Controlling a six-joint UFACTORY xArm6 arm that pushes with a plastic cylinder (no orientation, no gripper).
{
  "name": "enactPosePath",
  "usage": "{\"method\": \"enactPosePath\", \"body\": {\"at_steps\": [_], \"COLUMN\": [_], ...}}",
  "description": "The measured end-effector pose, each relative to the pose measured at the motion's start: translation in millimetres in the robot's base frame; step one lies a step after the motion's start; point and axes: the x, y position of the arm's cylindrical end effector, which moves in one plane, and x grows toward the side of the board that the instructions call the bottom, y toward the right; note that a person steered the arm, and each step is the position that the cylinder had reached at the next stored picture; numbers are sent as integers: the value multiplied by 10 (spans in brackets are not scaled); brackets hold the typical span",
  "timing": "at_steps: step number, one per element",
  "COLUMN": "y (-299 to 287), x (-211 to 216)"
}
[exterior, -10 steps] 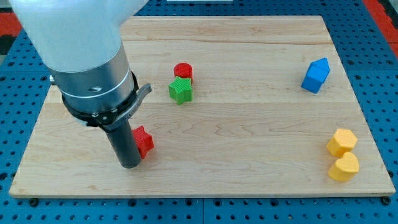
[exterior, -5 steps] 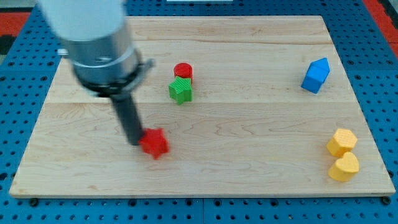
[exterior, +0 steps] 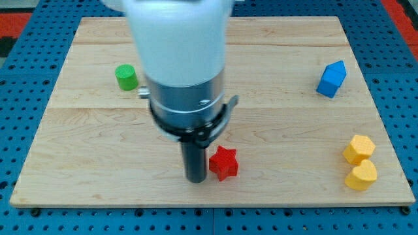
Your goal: Slide the red star to the top left of the yellow hexagon
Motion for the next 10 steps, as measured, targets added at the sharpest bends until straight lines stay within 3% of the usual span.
{"method": "enactPosePath", "body": {"at_steps": [3,4,5,6,10], "y": [948,900,695,999,1607], "x": [-457,-448,-129,27,-766]}}
